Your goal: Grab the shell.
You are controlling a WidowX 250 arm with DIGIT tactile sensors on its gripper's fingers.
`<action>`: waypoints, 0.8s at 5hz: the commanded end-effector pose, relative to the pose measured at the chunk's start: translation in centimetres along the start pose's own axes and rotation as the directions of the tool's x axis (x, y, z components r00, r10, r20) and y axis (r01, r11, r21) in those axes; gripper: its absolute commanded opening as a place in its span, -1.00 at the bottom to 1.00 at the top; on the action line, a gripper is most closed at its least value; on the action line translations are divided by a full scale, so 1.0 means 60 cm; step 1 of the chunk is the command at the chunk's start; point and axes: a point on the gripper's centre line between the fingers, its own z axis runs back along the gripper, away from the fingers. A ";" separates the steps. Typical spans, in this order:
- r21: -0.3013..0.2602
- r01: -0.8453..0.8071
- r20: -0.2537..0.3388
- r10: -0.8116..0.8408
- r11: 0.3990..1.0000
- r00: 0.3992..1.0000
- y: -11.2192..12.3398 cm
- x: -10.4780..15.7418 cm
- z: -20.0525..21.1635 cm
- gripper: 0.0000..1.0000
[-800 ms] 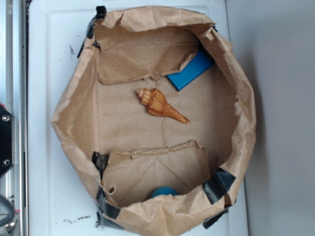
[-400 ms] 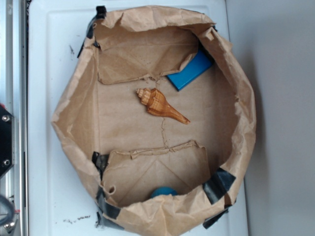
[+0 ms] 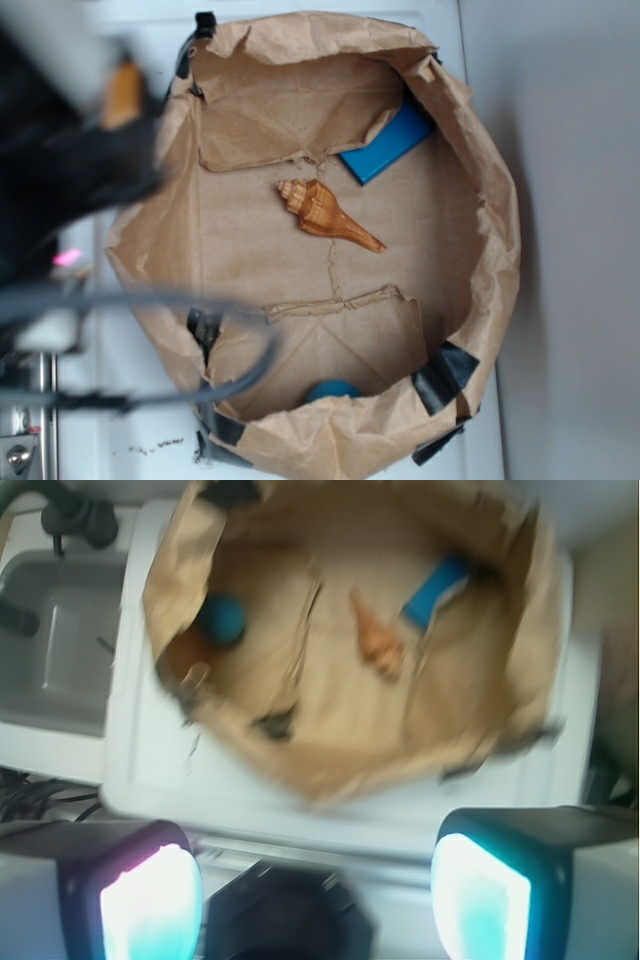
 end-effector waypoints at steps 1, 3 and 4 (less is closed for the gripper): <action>0.062 0.059 0.040 -0.062 0.996 0.997 0.058 0.076 0.024 1.00; 0.062 0.059 0.040 -0.062 0.996 0.997 0.058 0.076 0.024 1.00; 0.116 0.191 -0.013 -0.190 0.975 0.982 0.046 0.100 -0.053 1.00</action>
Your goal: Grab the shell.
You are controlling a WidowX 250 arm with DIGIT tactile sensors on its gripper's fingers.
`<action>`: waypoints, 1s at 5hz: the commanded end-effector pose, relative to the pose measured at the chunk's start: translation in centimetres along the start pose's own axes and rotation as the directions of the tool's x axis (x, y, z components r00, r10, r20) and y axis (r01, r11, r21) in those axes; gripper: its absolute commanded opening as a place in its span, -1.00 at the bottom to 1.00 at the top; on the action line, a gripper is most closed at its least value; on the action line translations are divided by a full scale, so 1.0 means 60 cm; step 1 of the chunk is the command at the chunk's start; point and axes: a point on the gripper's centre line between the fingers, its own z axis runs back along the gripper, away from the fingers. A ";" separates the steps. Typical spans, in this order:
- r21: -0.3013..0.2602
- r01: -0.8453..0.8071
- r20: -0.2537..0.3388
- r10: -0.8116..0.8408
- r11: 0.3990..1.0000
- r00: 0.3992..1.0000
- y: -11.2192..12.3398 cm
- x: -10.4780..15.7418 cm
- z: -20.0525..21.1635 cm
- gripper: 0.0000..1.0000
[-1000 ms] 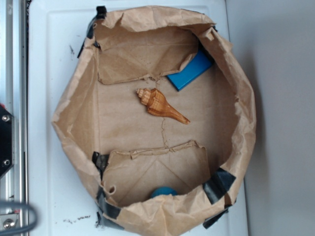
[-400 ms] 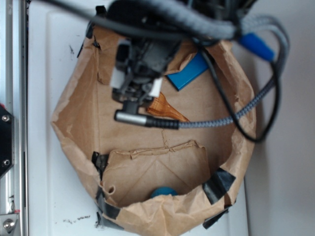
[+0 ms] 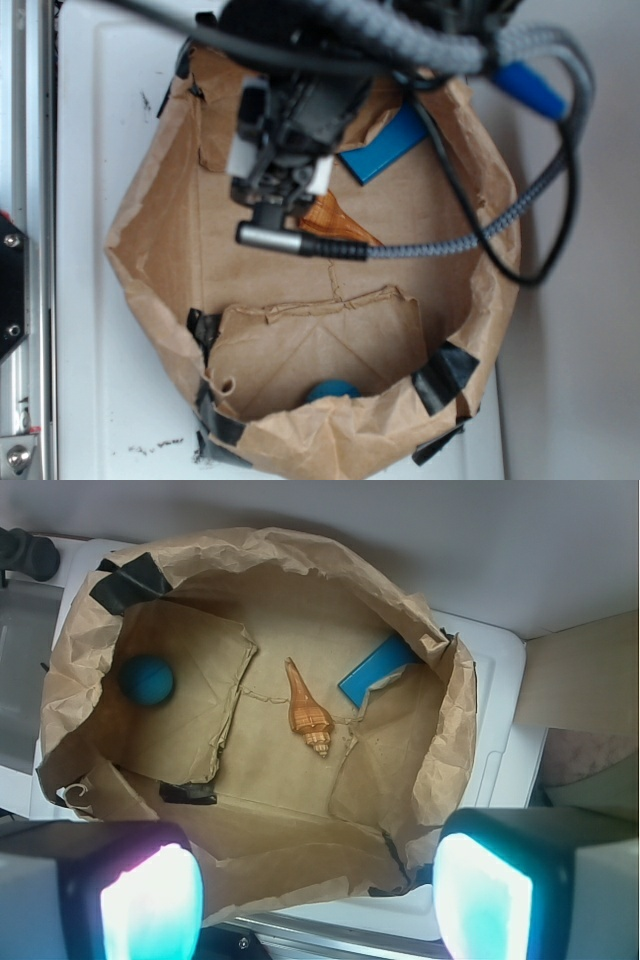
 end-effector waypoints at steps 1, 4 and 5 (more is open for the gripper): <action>0.102 0.144 -0.002 -0.145 0.984 0.989 -0.020 0.033 -0.108 1.00; 0.070 0.209 0.080 -0.215 0.975 0.973 -0.001 0.069 -0.221 1.00; 0.043 0.239 0.085 -0.242 0.970 0.967 0.001 0.089 -0.243 1.00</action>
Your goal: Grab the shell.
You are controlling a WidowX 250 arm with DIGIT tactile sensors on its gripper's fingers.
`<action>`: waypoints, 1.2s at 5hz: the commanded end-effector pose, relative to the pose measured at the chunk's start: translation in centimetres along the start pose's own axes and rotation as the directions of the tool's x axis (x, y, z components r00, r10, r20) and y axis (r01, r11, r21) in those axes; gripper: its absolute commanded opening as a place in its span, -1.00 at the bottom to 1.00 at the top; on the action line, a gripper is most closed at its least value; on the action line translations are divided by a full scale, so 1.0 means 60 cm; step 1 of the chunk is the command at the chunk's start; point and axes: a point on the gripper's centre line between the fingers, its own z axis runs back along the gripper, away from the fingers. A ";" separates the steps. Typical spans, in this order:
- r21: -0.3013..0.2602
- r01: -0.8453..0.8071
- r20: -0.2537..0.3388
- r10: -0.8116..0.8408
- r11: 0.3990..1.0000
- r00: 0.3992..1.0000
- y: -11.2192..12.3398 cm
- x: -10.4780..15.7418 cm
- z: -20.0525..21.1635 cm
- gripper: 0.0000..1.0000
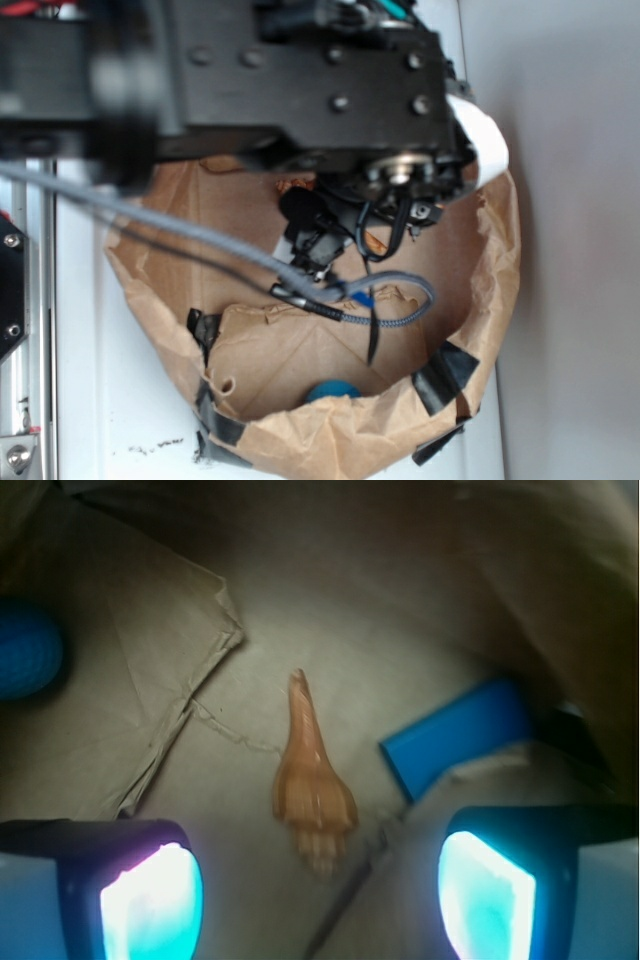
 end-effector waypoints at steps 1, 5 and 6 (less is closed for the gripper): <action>-0.005 0.012 0.053 -0.012 1.000 0.999 0.005 0.029 -0.018 1.00; -0.005 0.012 0.053 -0.012 1.000 0.999 0.005 0.029 -0.018 1.00; -0.041 0.079 0.100 -0.075 0.996 0.992 -0.010 0.052 -0.044 1.00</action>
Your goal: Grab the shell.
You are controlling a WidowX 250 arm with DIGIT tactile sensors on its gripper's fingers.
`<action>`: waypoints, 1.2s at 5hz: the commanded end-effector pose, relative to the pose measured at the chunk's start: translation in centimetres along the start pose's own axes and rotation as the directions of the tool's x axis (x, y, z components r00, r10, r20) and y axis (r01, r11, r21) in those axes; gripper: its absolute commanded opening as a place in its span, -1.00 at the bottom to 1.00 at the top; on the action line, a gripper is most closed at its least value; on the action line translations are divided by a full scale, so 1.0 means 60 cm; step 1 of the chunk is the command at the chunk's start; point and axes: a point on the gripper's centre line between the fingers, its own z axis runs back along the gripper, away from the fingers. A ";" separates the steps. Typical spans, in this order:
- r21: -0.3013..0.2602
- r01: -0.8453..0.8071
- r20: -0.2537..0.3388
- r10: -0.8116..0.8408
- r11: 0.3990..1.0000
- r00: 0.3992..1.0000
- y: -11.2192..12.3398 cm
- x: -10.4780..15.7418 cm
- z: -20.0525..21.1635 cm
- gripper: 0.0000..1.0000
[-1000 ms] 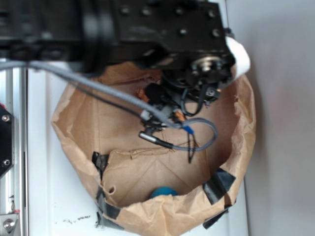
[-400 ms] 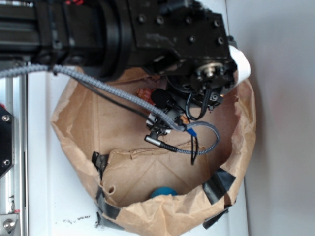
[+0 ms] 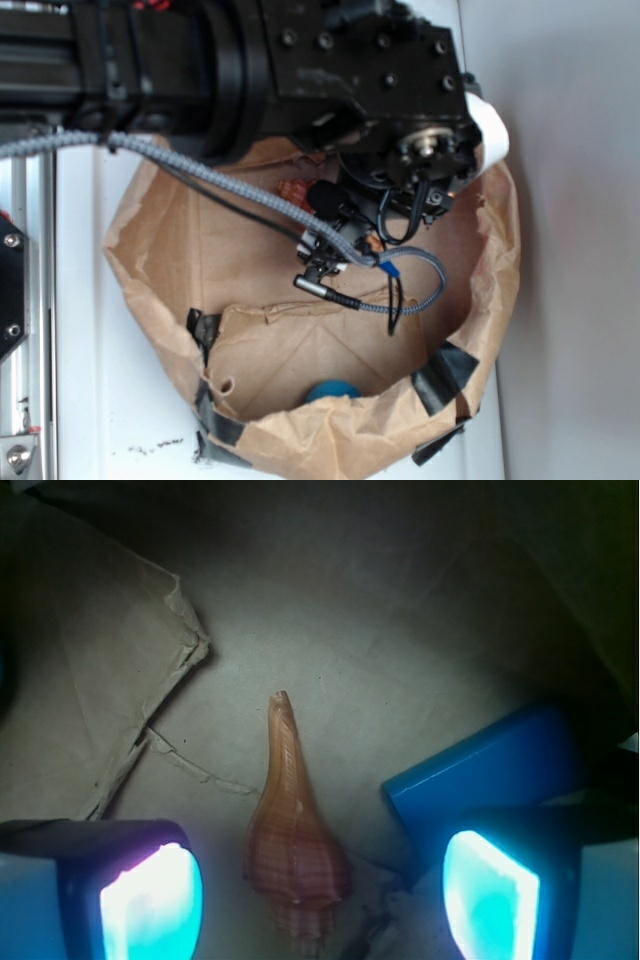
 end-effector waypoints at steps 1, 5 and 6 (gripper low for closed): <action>-0.019 0.065 0.067 -0.063 0.998 0.996 -0.032 0.056 -0.036 1.00; -0.035 -0.013 0.009 0.013 0.999 1.000 -0.021 0.050 -0.038 1.00; -0.068 -0.047 -0.002 0.047 0.997 0.999 0.001 0.045 -0.042 1.00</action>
